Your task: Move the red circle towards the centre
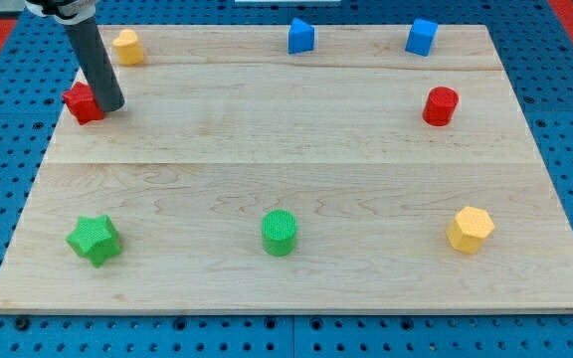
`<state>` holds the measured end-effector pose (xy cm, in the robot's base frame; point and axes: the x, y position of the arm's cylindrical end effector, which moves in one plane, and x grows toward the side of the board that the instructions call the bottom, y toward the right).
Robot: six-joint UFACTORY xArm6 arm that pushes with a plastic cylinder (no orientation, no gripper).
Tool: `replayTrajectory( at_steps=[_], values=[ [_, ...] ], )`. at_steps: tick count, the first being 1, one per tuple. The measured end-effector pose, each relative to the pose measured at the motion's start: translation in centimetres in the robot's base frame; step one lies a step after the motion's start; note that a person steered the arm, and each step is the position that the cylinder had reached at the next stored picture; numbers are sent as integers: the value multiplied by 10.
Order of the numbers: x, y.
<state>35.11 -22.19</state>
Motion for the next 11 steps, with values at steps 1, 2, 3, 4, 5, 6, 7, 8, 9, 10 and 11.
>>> replayTrajectory(
  at_steps=[1,2,3,4,5,6,7,8,9,10,11],
  values=[
    [3,7],
    [6,25],
    [12,55],
    [12,80],
    [12,103],
    [15,128],
    [20,156],
    [20,180],
    [21,209],
    [22,291],
    [22,370]
  ],
)
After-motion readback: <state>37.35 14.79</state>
